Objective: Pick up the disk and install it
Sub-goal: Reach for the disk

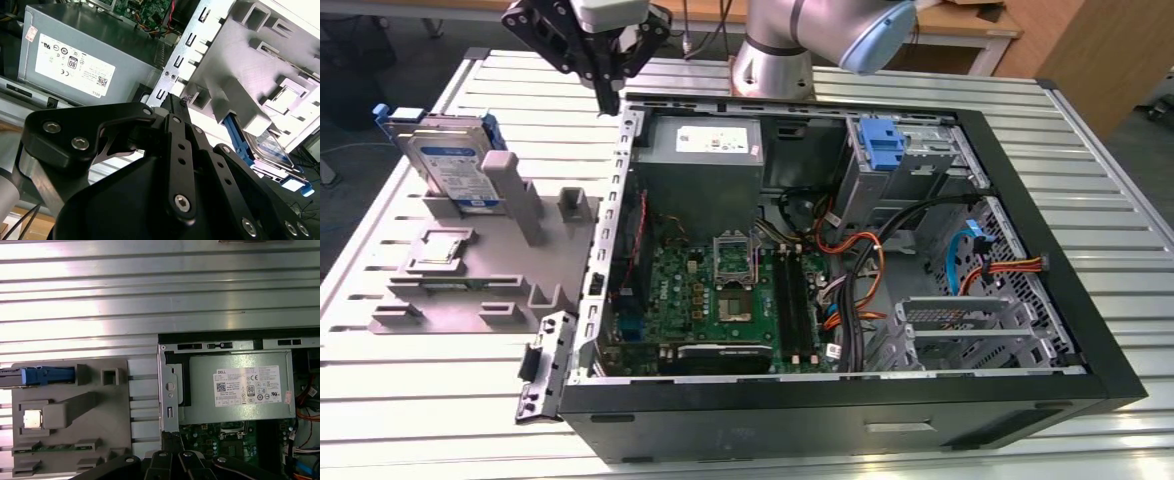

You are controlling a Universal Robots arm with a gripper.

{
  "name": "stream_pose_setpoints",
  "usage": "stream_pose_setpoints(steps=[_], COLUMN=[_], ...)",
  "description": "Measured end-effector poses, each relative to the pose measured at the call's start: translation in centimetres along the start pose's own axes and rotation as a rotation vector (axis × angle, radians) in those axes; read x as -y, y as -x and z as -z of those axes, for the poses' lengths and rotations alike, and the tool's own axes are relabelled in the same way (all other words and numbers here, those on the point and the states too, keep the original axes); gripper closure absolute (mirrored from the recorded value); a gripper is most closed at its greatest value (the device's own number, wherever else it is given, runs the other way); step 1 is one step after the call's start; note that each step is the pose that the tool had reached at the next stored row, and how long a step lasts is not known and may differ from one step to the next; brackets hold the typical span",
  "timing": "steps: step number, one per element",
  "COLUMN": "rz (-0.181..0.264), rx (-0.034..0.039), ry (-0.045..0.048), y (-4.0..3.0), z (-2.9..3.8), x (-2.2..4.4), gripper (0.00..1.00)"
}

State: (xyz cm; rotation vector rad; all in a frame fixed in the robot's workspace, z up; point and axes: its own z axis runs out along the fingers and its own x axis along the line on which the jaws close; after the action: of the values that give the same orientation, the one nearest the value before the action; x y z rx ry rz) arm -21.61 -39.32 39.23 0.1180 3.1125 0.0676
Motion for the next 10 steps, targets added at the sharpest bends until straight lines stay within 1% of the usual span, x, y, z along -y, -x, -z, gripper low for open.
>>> stream_pose_setpoints(steps=[10], rz=[0.000], rx=[0.0000], ry=[0.0000], y=[-0.59], z=[0.01], x=[-0.01], gripper=[0.90])
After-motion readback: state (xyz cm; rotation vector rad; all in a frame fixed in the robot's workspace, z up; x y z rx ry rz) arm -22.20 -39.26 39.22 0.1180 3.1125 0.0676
